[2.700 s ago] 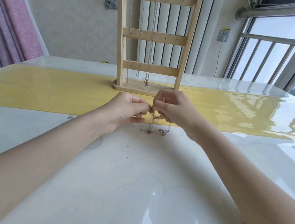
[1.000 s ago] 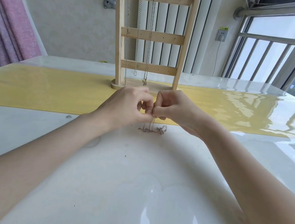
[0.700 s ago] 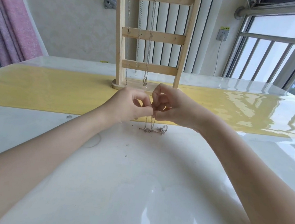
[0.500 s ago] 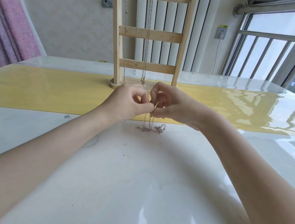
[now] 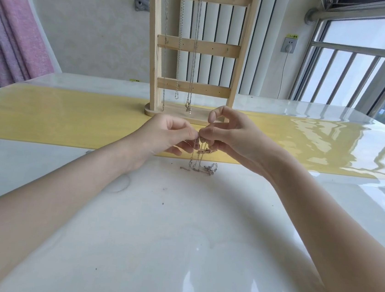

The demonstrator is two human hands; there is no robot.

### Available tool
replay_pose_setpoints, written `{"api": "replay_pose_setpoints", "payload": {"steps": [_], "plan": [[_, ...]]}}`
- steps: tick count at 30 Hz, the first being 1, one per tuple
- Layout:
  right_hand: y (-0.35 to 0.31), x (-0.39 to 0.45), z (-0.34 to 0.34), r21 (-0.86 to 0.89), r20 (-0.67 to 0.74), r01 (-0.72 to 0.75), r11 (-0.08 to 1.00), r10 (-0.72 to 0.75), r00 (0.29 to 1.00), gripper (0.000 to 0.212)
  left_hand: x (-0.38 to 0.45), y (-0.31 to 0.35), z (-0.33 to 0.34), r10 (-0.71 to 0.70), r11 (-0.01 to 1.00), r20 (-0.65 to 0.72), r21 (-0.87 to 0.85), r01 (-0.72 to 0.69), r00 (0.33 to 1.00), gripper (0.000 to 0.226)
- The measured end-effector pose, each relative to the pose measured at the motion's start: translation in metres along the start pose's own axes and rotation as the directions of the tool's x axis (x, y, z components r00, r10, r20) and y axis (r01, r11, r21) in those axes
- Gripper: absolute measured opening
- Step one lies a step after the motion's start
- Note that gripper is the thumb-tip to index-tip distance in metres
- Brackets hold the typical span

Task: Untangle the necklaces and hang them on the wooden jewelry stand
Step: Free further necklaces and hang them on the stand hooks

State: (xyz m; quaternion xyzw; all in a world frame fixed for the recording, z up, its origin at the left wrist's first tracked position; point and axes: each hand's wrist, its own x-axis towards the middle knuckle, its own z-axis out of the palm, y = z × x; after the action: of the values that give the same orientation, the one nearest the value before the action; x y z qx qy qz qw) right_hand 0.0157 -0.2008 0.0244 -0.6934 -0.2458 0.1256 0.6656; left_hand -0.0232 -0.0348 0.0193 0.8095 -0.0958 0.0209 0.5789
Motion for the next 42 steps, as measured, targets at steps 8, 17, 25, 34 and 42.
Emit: {"api": "replay_pose_setpoints", "payload": {"steps": [8, 17, 25, 34, 42], "plan": [[0.000, 0.002, -0.002, 0.065, -0.024, 0.028, 0.998, -0.027, 0.999, 0.025, 0.000, 0.002, 0.007, -0.213, 0.848, 0.106, -0.474, 0.238, 0.971, 0.016], [0.001, 0.002, -0.003, 0.031, -0.038, 0.022, 0.999, -0.021, 0.999, 0.024, 0.001, -0.004, 0.007, -0.135, 0.922, 0.131, -0.345, 0.173, 0.982, 0.005], [-0.001, 0.003, -0.004, 0.140, -0.008, -0.002, 0.990, 0.004, 1.000, 0.025, 0.003, -0.004, 0.006, -0.088, 0.970, 0.045, -0.221, 0.096, 0.995, 0.010], [-0.001, 0.001, -0.010, 0.282, 0.002, -0.019, 0.959, 0.019, 1.000, 0.025, 0.005, -0.004, 0.003, -0.124, 0.962, 0.015, -0.244, 0.124, 0.992, 0.024], [-0.002, 0.002, -0.007, 0.502, -0.014, -0.016, 0.865, 0.027, 1.000, 0.027, 0.002, -0.011, 0.010, -0.121, 0.992, -0.044, -0.032, 0.119, 0.992, 0.031]]}}
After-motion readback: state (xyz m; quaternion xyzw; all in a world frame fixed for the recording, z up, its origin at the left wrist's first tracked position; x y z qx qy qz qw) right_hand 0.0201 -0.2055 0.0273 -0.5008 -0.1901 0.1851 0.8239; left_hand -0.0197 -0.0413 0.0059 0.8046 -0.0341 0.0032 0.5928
